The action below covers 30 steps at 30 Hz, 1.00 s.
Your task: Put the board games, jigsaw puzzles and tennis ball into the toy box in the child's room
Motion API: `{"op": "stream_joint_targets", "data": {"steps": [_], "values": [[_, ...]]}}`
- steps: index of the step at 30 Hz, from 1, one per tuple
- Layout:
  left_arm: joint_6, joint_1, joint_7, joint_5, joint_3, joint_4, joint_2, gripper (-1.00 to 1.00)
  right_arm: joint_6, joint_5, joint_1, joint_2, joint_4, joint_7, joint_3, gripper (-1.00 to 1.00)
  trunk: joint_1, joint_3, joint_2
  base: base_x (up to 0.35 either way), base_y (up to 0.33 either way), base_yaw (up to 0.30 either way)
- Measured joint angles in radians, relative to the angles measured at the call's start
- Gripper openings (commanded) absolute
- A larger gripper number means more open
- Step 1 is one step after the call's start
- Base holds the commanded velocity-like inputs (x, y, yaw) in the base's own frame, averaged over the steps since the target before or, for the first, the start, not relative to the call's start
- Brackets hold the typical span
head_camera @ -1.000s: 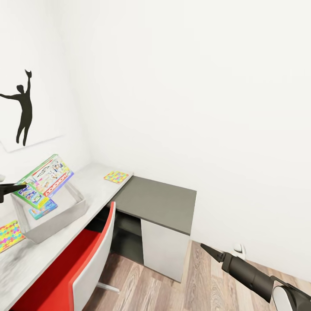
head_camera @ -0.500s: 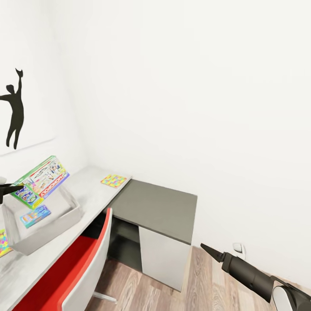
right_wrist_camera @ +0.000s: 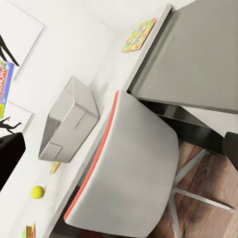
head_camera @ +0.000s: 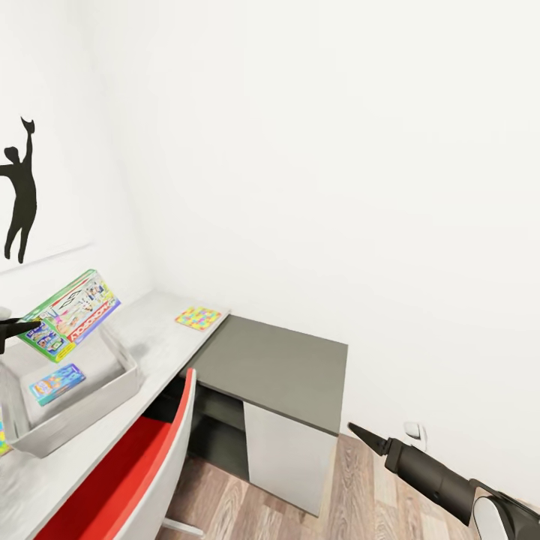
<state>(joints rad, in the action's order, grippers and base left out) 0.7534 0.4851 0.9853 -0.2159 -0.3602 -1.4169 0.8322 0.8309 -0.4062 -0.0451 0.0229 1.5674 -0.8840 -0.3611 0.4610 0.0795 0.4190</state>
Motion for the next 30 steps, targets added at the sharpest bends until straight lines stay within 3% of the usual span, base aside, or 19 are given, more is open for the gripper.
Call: {"op": "stream_joint_targets", "data": {"steps": [30], "values": [[-0.003, 0.000, -0.001, 0.000, 0.001, -0.001, -0.005, -1.00, -0.002, 0.001, 0.000, -0.001, -0.001, 0.000, 0.000, 1.00, 0.000, 0.000, 0.000, -0.004, 0.075, 0.000]]}}
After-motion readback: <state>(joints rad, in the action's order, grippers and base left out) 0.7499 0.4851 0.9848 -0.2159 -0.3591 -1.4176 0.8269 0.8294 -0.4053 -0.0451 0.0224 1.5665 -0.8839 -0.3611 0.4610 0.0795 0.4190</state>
